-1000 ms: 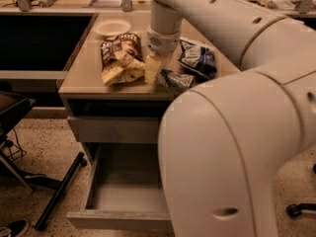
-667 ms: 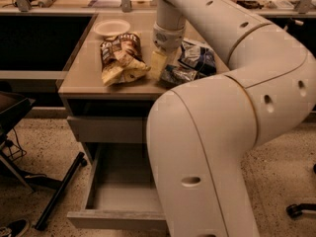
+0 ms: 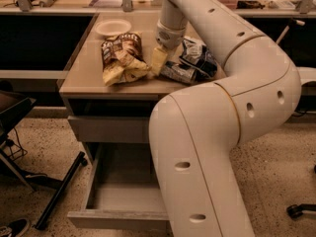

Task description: Pick redbull can from middle drawer and place on counter

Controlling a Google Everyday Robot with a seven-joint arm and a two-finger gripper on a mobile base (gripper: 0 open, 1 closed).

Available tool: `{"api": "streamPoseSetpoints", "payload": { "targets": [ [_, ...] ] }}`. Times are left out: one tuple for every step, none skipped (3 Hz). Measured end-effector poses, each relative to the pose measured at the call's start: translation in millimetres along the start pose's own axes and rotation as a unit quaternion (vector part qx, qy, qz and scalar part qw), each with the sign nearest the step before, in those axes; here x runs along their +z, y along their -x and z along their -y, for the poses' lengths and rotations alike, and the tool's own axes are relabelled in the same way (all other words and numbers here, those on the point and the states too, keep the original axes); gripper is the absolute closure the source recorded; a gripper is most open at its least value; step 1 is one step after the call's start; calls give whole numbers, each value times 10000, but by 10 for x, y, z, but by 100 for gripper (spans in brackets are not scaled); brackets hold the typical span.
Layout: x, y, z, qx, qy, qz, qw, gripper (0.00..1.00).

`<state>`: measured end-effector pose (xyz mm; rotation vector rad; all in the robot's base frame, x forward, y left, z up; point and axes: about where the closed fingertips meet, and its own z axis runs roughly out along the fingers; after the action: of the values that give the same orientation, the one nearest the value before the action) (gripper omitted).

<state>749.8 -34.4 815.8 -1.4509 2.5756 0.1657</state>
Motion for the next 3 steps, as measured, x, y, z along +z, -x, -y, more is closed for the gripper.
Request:
{"api": "streamPoseSetpoints", "payload": {
  "targets": [
    [1, 0, 0, 0, 0, 0, 10000, 58],
    [1, 0, 0, 0, 0, 0, 10000, 34],
    [1, 0, 0, 0, 0, 1, 10000, 11]
  ]
}}
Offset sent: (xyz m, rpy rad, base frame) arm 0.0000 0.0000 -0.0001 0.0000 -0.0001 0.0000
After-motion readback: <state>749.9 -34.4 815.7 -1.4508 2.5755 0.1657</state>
